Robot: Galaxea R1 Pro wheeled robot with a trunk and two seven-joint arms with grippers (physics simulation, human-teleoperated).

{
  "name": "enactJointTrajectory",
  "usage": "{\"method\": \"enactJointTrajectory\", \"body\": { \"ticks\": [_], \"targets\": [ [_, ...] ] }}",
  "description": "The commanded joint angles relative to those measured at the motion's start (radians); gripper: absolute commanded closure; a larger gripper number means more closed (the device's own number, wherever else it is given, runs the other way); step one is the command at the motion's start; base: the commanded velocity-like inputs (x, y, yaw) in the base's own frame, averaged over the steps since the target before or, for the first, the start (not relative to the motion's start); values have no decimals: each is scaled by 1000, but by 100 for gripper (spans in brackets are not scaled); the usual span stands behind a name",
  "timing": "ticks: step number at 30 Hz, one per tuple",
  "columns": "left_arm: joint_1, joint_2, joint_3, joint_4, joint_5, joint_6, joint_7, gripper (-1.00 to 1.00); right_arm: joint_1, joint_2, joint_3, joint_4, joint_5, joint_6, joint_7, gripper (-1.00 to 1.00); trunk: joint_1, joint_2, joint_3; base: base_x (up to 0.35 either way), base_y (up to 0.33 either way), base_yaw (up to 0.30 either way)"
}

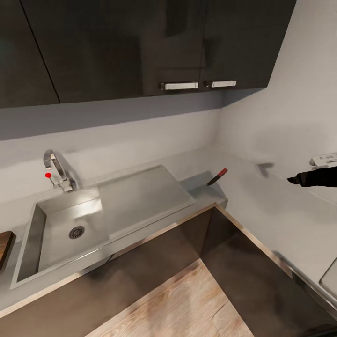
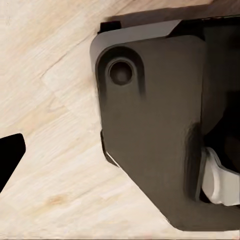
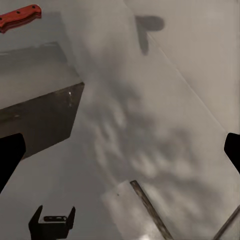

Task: In the kitchen, take the Vidalia onion out of the sink, dice it on the chopping board with the paring knife, put the diced onion into the bowl on the countertop, then place both the paring knife and the chopping board into the sink.

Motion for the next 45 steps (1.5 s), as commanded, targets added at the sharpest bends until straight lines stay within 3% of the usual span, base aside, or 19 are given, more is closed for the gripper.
{"method": "enactJointTrajectory", "body": {
  "ticks": [1, 5, 8, 12, 23, 33, 45],
  "targets": [
    [13, 16, -8, 2, 10, 3, -5, -100, -1, 0, -1, -1, 10, 2, 10, -100, 1, -2, -2, 0, 0, 0],
    [52, 45, -8, 2, 10, 5, -4, -100, -1, 0, -1, -1, 10, 2, 10, -100, 1, -2, -2, 0, 0, 0],
    [80, 51, -9, 2, 11, 6, -4, -100, -1, 0, -1, -1, 10, 2, 10, -100, 1, -2, -2, 0, 0, 0],
    [109, 39, -9, 2, 11, 6, -6, -100, -1, 0, -1, -1, 10, 2, 10, -100, 1, -2, -2, 10, -9, 0],
    [117, 16, -9, 0, 10, 6, -9, -100, -1, 1, -1, -1, 10, 2, 10, -100, 1, -2, -2, 192, -174, 0],
    [117, 18, -9, 0, 10, 6, -8, -100, -1, 10, 1, 10, 10, 2, 11, -100, 1, -2, -2, 254, -209, 0],
    [117, 26, -8, 0, 11, 5, -7, -100, -1, 15, 2, 32, 10, 2, 12, -100, 1, -2, -2, 294, 57, 0]
  ]
}}
